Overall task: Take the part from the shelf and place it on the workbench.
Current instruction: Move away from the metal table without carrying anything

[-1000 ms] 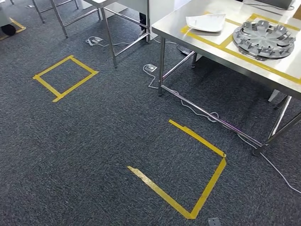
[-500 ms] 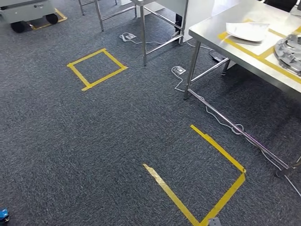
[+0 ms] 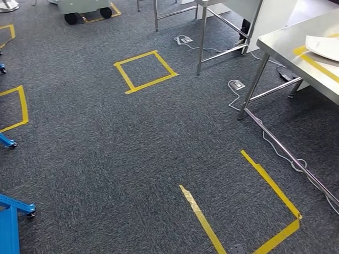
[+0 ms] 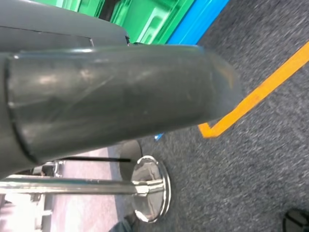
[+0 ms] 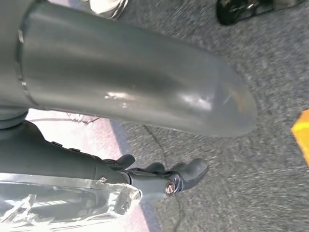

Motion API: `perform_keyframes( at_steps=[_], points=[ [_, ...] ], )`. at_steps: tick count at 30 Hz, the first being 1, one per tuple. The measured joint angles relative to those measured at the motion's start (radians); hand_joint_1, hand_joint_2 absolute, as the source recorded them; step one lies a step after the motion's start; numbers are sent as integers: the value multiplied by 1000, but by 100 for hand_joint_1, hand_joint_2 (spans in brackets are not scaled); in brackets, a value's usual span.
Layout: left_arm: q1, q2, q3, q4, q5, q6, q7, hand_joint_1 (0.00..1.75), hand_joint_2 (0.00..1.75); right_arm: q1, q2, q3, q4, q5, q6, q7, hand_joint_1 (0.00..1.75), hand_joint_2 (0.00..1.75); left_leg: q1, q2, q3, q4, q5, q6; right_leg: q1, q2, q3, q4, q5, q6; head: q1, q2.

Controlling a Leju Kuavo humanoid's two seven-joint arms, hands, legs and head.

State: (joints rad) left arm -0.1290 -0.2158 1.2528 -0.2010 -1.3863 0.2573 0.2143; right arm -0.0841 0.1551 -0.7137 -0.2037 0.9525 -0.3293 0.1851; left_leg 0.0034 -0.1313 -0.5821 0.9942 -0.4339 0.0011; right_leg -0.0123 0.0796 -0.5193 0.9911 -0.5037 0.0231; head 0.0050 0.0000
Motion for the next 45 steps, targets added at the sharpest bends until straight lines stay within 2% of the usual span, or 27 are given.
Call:
perform_keyframes(
  at_steps=[1,3,5,7,8,10,12,14,16,18,20,22,23,25,27,29,31,32,34,36,37,38,39,40,42,43,45],
  points=[
    [2,0,0,0,2,-1,-1,0,0,0,0,2,0,1,1,0,0,0,2,-3,-3,1,0,-6,0,-12,1,-1,3,-5,0,0],
    [4,0,2,0,3,-1,-4,0,0,-1,0,4,0,4,3,-1,0,0,0,38,-22,39,-28,-14,0,-38,3,-8,8,-18,-4,0],
    [2,0,3,0,4,-1,-11,0,0,2,0,5,0,5,4,-1,0,0,-2,99,-76,159,-97,-21,3,-70,3,-11,9,-27,-8,0],
    [0,0,4,0,5,-2,-15,0,0,5,0,5,0,5,5,0,0,0,1,117,-129,280,-144,-26,8,-104,3,-10,6,-31,-9,0],
    [1,0,4,0,5,-1,-16,0,0,5,0,5,0,5,5,0,0,0,2,120,-134,295,-141,-27,10,-119,3,-10,6,-32,-9,0],
    [4,1,4,0,5,-1,-16,0,0,3,0,5,0,5,5,0,0,0,0,132,-82,208,-85,-22,13,-145,6,-10,3,-32,-9,0],
    [2,1,5,0,5,-1,-16,0,0,1,0,5,0,5,5,0,0,0,-9,183,-5,68,-36,-8,17,-165,11,-9,-2,-27,-9,0],
    [-1,1,5,0,5,-1,-16,0,0,0,0,6,0,6,6,0,0,0,-19,216,26,6,-28,5,22,-185,13,-6,-6,-20,-9,0],
    [-1,1,5,0,5,-1,-16,0,0,-2,0,8,0,7,6,-1,0,0,-20,197,24,-2,-25,15,23,-204,14,-6,-11,-11,-10,0],
    [1,2,5,0,6,0,-16,0,0,-3,1,10,0,10,6,-2,0,0,-14,174,27,-11,-18,26,19,-171,3,24,-36,0,-6,0],
    [-1,1,5,0,6,0,-16,0,0,-1,1,12,0,11,7,-2,0,0,-10,150,26,-15,-14,34,13,-110,-48,137,-97,9,1,0],
    [-2,-1,5,0,6,0,-16,0,0,2,1,12,0,12,8,-2,0,0,-10,124,23,-14,-12,36,9,-87,-113,268,-146,14,4,0],
    [-1,-1,5,0,6,0,-16,0,0,3,1,12,0,12,8,-2,0,0,-10,111,22,-13,-12,36,7,-84,-129,293,-144,16,4,0],
    [1,-1,5,0,7,0,-16,0,0,4,1,12,0,13,8,-2,0,0,-8,85,23,-11,-11,33,2,-78,-104,222,-82,19,4,0],
    [0,-1,5,0,9,0,-16,0,0,3,1,13,0,14,8,-2,0,0,-8,60,21,-5,-12,24,-8,-35,-43,80,-15,22,7,0],
    [-2,-1,5,0,12,0,-17,0,0,2,1,13,1,15,8,-4,0,0,-7,41,11,0,-9,11,-12,1,-11,12,-1,18,9,0],
    [0,-1,5,0,15,0,-17,0,0,2,1,14,1,16,8,-5,0,0,-4,22,1,1,-3,-2,-10,-10,-7,7,-2,7,10,0],
    [2,-1,6,0,15,1,-17,0,0,2,1,14,1,17,8,-5,0,0,-3,24,-2,4,-6,-7,-10,-20,-6,5,0,1,10,0],
    [2,-1,6,0,16,2,-18,0,0,3,1,14,1,17,7,-8,0,0,-3,63,-24,54,-42,-15,-10,-42,-4,-1,4,-11,4,0],
    [-2,-2,6,0,18,2,-25,0,0,4,1,14,1,14,6,-12,0,0,-3,109,-80,182,-111,-21,-5,-65,-4,-1,2,-19,-1,0],
    [-2,-2,6,0,21,2,-33,0,0,6,1,14,1,12,6,-15,0,0,-1,117,-108,247,-138,-23,-2,-76,-4,-1,1,-21,-1,0],
    [-1,-2,7,0,24,2,-41,0,0,6,1,14,1,10,7,-17,0,0,0,119,-125,289,-149,-24,0,-85,-3,-1,0,-22,0,0],
    [0,-2,8,0,27,1,-49,0,0,6,1,14,1,9,9,-19,0,0,0,120,-124,293,-138,-23,2,-90,-3,-1,-1,-22,0,0],
    [2,-2,9,0,30,1,-54,0,0,5,1,14,1,8,11,-20,0,0,0,120,-102,255,-110,-20,3,-94,-1,-1,-1,-22,0,0],
    [2,-1,12,0,34,0,-60,0,0,3,2,14,1,6,14,-23,0,0,-4,122,-28,118,-45,-8,7,-97,4,0,-4,-21,0,0],
    [0,-1,13,0,35,0,-62,0,0,2,3,14,1,6,14,-24,0,0,-6,124,3,58,-29,-2,9,-97,4,2,-6,-19,0,0],
    [-2,-1,14,0,36,-1,-67,0,0,0,4,14,1,5,15,-26,0,0,-9,127,26,8,-29,-5,12,-98,-1,8,-10,-19,2,0]
  ],
)
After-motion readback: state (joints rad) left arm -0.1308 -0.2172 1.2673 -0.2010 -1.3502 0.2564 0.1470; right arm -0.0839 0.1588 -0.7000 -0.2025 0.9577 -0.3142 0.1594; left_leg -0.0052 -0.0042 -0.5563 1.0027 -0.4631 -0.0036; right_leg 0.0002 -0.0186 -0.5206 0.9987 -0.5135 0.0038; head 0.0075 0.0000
